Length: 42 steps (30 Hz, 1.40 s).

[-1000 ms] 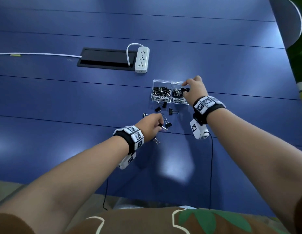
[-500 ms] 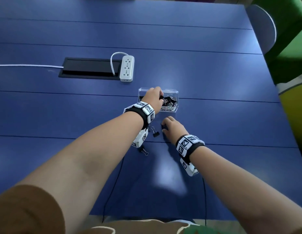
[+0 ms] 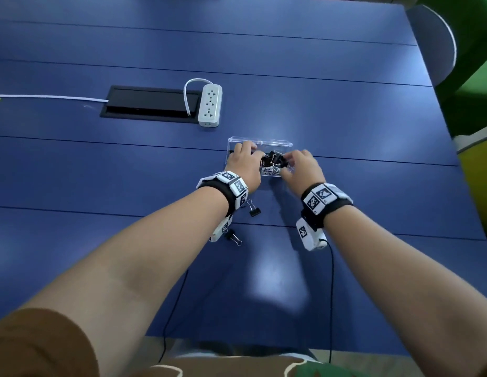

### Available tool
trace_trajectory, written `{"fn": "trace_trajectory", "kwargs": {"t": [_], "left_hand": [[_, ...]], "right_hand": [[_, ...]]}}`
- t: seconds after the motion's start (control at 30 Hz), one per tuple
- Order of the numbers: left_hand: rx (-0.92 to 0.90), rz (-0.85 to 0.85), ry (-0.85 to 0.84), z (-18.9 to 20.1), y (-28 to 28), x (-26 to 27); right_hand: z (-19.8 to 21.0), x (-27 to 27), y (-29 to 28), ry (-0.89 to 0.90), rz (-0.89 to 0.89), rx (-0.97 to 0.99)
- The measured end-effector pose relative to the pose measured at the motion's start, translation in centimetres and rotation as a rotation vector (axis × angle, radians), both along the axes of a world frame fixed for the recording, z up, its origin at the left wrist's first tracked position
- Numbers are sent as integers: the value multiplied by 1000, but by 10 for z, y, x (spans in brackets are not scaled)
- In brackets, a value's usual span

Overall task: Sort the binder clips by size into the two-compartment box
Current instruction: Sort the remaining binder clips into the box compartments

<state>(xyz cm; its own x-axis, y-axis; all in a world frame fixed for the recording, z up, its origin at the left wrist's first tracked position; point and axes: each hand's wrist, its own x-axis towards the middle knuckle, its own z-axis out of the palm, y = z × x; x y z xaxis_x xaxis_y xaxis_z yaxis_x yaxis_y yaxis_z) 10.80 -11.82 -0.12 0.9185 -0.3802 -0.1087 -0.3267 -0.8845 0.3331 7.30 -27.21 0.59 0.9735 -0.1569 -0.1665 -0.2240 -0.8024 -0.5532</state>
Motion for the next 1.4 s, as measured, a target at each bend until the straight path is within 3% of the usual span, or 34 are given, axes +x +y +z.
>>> {"fn": "trace_trajectory", "kwargs": {"t": [0.2,0.3,0.4,0.53,0.7,0.77,0.83,0.93,1.03,1.13,1.4], "left_hand": [[-144,89,108,-3,50,-35],[-80,3,196,-8,73,-62],[-20,-133,242,-16,83,-95],[84,-285,225,-23,82,-120],[274,-429,135,-31,79,-124],[284,-433,78,-33,79,-124],[246,-431,143,-27,77,-125],[319,-432,142,-34,79,-124],[253,-449,106,-32,79,-125],[242,-374,37,-28,82,-124],[-199,163,311,-24,89,-99]], "right_hand": [[0,15,13,19,65,-43],[-8,-9,35,-44,181,-6],[-23,-40,57,69,318,-14],[-42,-62,68,215,308,-42],[-41,-64,69,188,258,22],[-36,-60,70,137,246,69],[-33,-53,74,106,281,84],[-33,-42,85,142,372,9],[-38,-38,90,195,438,-99],[-42,-39,87,185,415,-121],[-35,-46,71,242,376,-90]]}}
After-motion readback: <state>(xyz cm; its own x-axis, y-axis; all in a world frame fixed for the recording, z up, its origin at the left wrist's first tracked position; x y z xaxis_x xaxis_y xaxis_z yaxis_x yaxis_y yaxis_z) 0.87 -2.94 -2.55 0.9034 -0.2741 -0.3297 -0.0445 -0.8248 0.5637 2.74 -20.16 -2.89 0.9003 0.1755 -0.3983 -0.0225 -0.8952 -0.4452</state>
